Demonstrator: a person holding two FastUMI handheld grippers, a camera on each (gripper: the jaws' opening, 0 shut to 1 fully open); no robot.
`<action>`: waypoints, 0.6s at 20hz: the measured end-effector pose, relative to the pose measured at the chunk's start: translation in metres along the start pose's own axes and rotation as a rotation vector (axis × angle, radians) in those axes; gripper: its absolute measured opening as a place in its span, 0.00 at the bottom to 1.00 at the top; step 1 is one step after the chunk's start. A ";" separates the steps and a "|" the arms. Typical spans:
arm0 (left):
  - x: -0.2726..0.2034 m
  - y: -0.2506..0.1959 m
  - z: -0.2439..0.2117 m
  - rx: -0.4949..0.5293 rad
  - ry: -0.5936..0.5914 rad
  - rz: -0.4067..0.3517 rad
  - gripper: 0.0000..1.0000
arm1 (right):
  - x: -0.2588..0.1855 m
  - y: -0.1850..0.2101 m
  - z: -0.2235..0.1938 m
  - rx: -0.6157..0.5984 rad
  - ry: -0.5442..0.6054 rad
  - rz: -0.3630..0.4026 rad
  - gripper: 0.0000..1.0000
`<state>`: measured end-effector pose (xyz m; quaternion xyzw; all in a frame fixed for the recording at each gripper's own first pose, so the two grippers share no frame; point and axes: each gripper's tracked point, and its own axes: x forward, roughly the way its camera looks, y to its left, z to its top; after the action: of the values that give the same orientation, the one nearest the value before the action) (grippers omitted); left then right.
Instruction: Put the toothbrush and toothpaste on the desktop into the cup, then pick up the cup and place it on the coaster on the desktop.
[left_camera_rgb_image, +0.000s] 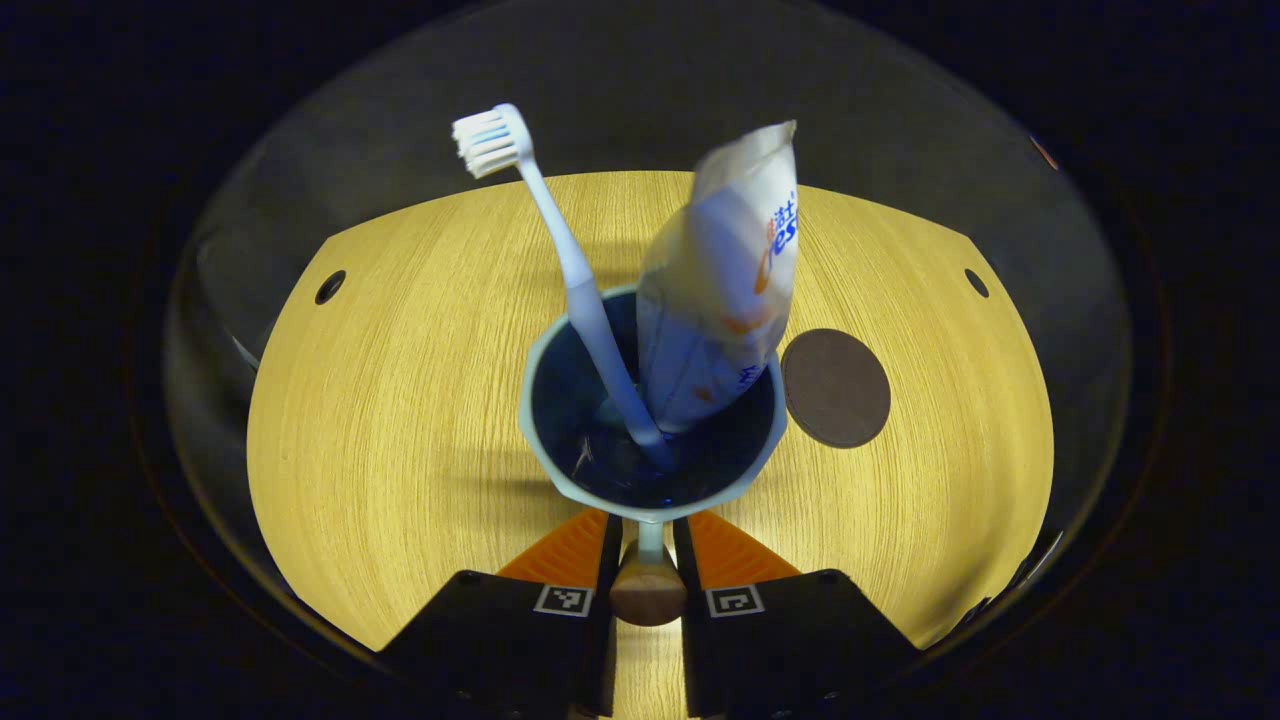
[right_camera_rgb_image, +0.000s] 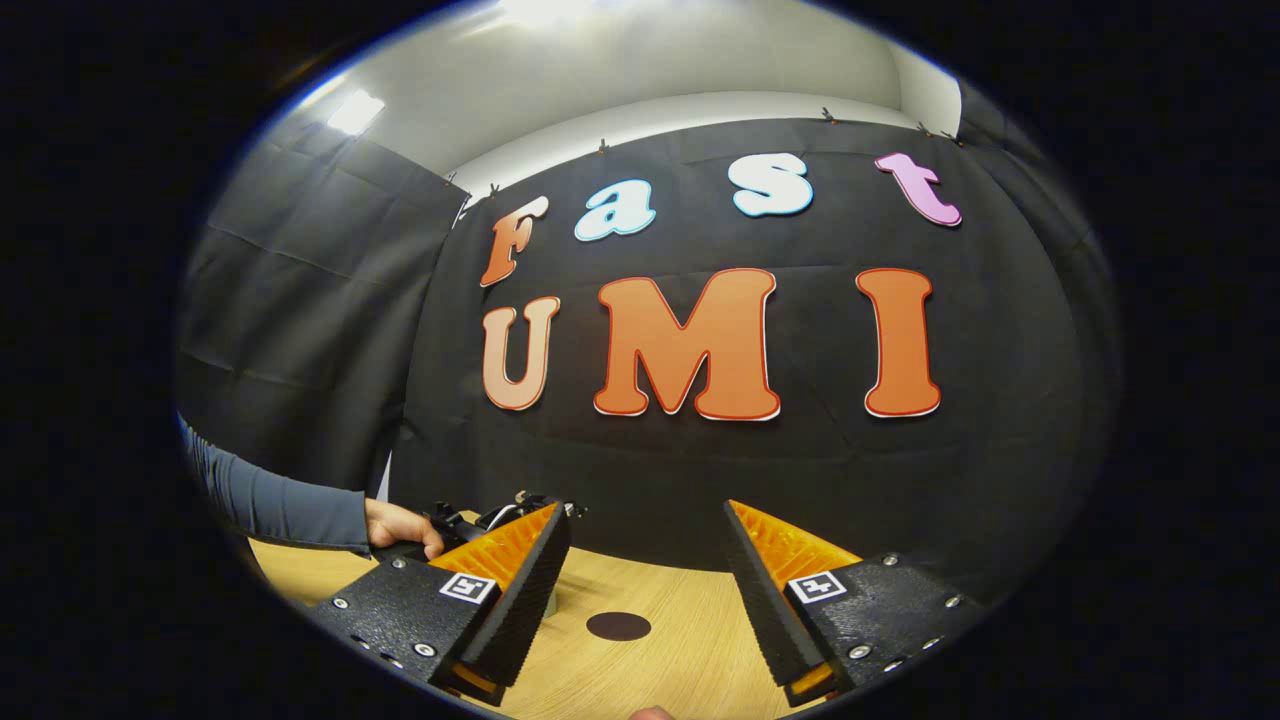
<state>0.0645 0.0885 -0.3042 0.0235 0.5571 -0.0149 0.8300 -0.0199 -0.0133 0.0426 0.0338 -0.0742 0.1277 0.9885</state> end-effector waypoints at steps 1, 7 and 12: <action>0.001 0.000 0.002 -0.005 -0.008 0.000 0.27 | -0.001 0.000 -0.003 -0.004 0.004 -0.001 0.91; 0.001 -0.006 0.007 -0.026 -0.038 -0.009 0.27 | -0.005 -0.003 -0.015 -0.001 0.032 -0.012 0.91; -0.016 -0.023 0.024 0.007 -0.078 -0.020 0.27 | -0.010 -0.013 -0.024 0.018 0.051 -0.035 0.91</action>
<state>0.0796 0.0639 -0.2805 0.0200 0.5245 -0.0260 0.8508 -0.0231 -0.0262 0.0171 0.0407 -0.0470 0.1118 0.9918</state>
